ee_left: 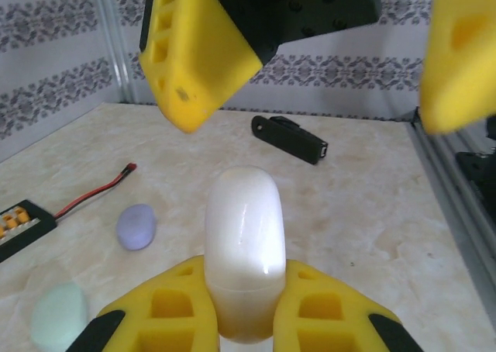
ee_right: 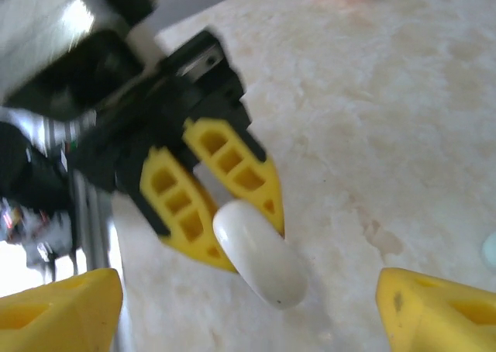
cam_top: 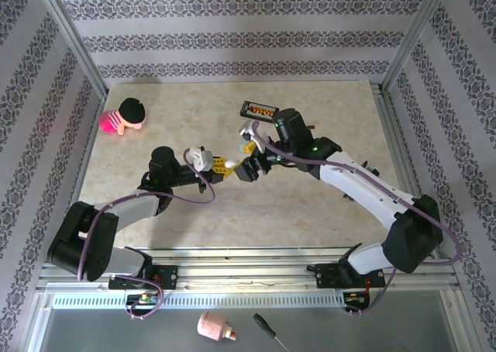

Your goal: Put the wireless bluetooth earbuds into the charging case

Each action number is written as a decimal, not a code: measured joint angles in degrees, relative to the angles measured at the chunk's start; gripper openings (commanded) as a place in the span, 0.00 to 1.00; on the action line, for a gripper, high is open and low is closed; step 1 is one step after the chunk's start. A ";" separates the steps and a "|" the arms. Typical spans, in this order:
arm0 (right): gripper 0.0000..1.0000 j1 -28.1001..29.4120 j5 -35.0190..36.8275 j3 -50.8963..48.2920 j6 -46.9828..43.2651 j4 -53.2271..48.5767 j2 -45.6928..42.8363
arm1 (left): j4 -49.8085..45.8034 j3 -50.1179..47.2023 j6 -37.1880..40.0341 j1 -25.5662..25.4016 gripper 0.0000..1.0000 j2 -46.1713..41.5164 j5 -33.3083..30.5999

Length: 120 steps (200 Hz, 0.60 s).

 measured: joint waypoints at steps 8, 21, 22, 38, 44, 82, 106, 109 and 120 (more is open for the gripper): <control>0.72 0.02 -0.39 0.02 -4.55 -1.40 -0.07 | -0.02 0.00 -0.02 0.00 0.00 -0.50 0.98; 0.64 0.00 -0.83 0.11 -9.79 -3.72 0.04 | 0.00 0.00 -0.11 0.00 0.00 -1.31 2.47; 0.64 0.00 -0.87 0.13 -10.12 -3.78 0.07 | 0.00 0.00 -0.17 0.00 0.00 -1.40 2.67; 0.56 0.00 -1.53 1.11 -13.99 -6.29 0.92 | 0.13 0.00 -0.63 0.00 0.00 -1.92 4.20; 0.55 0.00 -1.79 1.68 -15.37 -6.93 1.40 | 0.22 0.00 -0.85 0.00 0.00 -1.97 4.57; 0.41 0.00 -2.86 3.78 -19.56 -8.02 3.87 | 0.81 0.00 -2.58 0.00 0.00 -1.88 6.38; 0.30 0.11 -3.93 3.85 -20.06 -8.50 4.55 | 1.40 0.00 -3.45 0.00 0.00 -1.31 6.73; 0.28 0.11 -3.98 3.87 -20.24 -8.55 4.57 | 1.51 0.00 -3.56 0.00 0.00 -1.20 6.80; 0.24 0.11 -4.20 3.89 -20.33 -8.87 4.70 | 1.97 0.00 -3.89 0.02 0.00 -0.83 6.86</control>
